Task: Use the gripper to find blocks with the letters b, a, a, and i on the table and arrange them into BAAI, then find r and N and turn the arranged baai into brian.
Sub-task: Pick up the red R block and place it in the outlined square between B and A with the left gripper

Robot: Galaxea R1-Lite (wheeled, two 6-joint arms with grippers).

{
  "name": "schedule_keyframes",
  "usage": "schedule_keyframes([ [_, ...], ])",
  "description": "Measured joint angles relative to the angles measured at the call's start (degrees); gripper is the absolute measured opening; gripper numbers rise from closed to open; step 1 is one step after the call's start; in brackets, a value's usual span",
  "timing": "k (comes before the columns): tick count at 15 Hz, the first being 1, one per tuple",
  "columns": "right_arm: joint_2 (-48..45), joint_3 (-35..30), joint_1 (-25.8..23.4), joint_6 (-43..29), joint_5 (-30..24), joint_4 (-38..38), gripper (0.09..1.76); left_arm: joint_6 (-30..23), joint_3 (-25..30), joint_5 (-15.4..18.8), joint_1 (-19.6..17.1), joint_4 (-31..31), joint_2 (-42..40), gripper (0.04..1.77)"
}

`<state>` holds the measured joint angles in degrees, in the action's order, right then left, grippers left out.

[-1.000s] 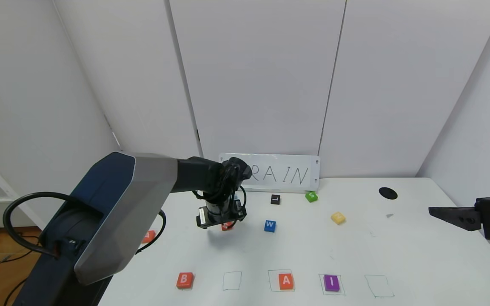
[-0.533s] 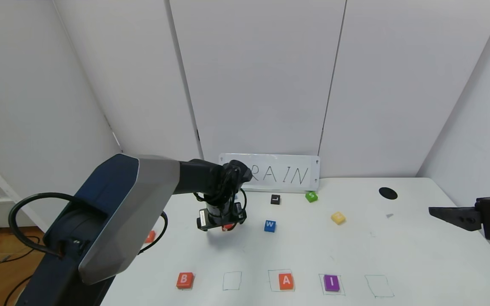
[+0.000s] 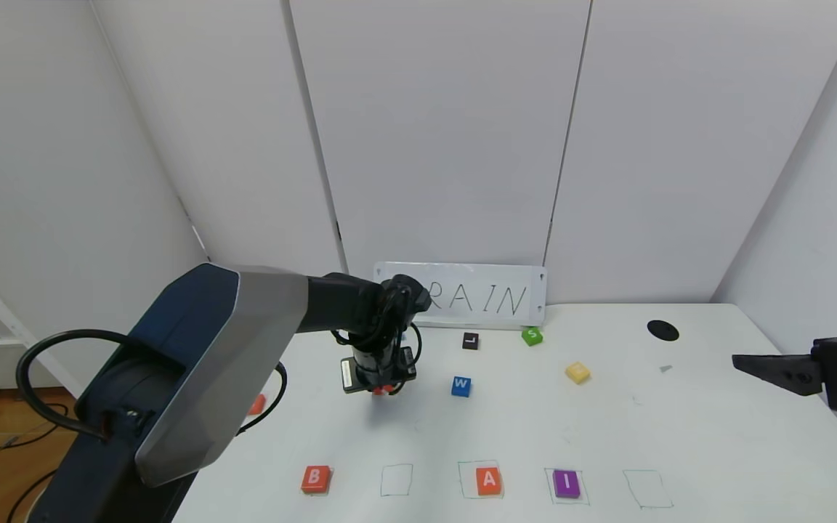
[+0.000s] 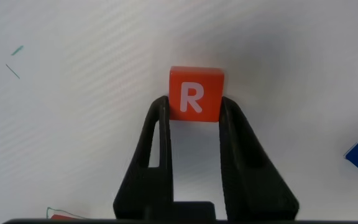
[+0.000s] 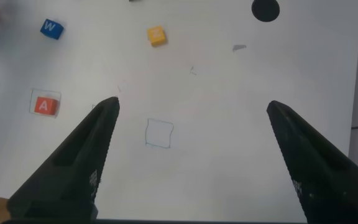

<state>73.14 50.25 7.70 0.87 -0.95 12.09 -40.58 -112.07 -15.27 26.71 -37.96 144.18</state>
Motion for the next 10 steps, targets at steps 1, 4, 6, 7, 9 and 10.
schedule_keyframes([
  [1, 0.0, 0.0, 0.0, 0.0, 0.0, 0.0, 1.71, 0.0, 0.0, 0.0, 0.0, 0.0, 0.0, 0.49],
  [4, 0.0, 0.0, 0.0, 0.0, 0.0, 0.0, 1.71, 0.1, -0.3, -0.1, 0.0, 0.4, 0.5, 0.49],
  [6, 0.0, -0.1, 0.1, 0.0, 0.0, 0.0, 1.71, 0.1, -0.3, -0.1, 0.0, 0.4, 0.6, 0.49],
  [7, 0.0, -0.1, 0.1, 0.0, 0.0, 0.0, 1.71, 0.2, -0.3, -0.1, 0.0, 0.4, 0.5, 0.49],
  [9, 0.0, -0.1, 0.1, 0.0, 0.0, 0.0, 1.71, 0.2, -0.3, 0.1, 0.0, -0.3, -0.1, 0.49],
  [10, 0.0, -0.1, 0.1, 0.0, 0.0, 0.0, 1.71, 0.4, -0.2, 0.1, 0.0, -0.5, -0.8, 0.50],
])
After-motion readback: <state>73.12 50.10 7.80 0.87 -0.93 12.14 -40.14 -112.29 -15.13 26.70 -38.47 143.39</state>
